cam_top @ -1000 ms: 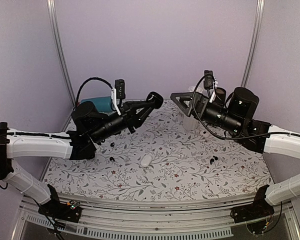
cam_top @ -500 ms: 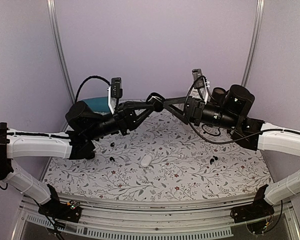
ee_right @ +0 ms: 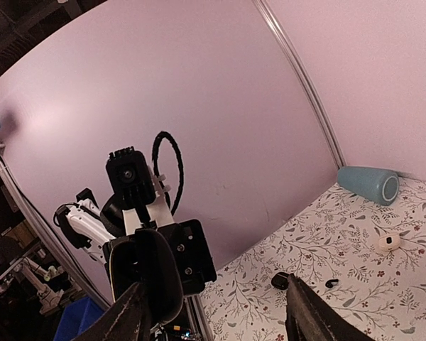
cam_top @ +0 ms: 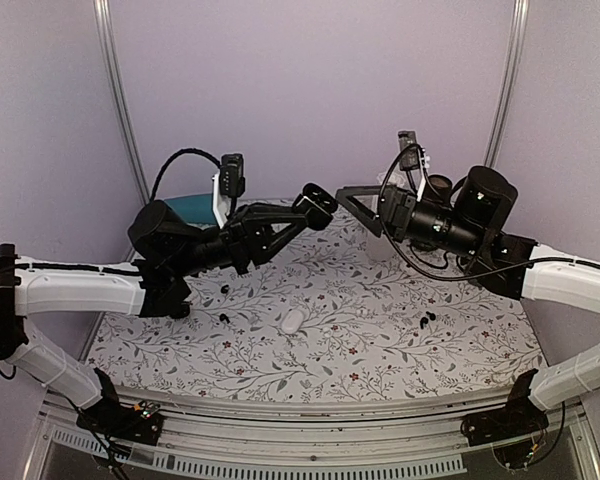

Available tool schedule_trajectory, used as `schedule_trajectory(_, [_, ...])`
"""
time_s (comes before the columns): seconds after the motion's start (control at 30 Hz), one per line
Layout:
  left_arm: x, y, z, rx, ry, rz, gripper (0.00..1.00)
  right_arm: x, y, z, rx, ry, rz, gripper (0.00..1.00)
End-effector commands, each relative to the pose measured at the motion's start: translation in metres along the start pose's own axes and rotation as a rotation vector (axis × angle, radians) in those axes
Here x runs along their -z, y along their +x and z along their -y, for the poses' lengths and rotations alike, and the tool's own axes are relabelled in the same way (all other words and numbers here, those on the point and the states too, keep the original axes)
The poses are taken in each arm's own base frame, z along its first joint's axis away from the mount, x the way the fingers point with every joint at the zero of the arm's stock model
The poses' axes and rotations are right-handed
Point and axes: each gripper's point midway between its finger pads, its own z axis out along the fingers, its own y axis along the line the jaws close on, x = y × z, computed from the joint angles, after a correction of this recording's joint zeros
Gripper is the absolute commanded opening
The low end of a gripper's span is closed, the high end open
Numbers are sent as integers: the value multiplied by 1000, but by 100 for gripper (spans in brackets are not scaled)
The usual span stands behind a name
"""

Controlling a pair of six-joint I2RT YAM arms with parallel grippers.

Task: Insert the wireless bluetooth earbuds into the charging case
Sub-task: Open the charging case, then pass from the left arm to the right

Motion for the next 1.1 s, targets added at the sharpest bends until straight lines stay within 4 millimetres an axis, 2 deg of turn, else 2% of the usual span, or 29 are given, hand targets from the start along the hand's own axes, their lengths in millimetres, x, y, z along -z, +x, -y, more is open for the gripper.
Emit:
schedule_trajectory(0.0, [-4,-12,13,-36,78,22,0,8,-23,4,-10,52,62,65])
schedule_trajectory(0.2, [-3,-13,8,-34,44,37,0,7,-18,-11,8,-30,26,69])
schedule_trajectory(0.4, [-2,-15,2,-30,13,48,0,21,-15,-26,8,-115,54,72])
schedule_trajectory(0.53, [-5,-13,2,-25,31,38,0,17,-8,-31,9,-144,38,71])
schedule_trajectory(0.6, [-6,-13,5,-23,53,32,0,13,-6,-31,12,-145,30,68])
schedule_trajectory(0.87, [-8,-13,9,-23,76,25,0,0,-5,-36,22,-189,-3,46])
schedule_trajectory(1.07, [-8,-12,8,-20,76,23,0,-3,-4,-37,15,-202,-14,33])
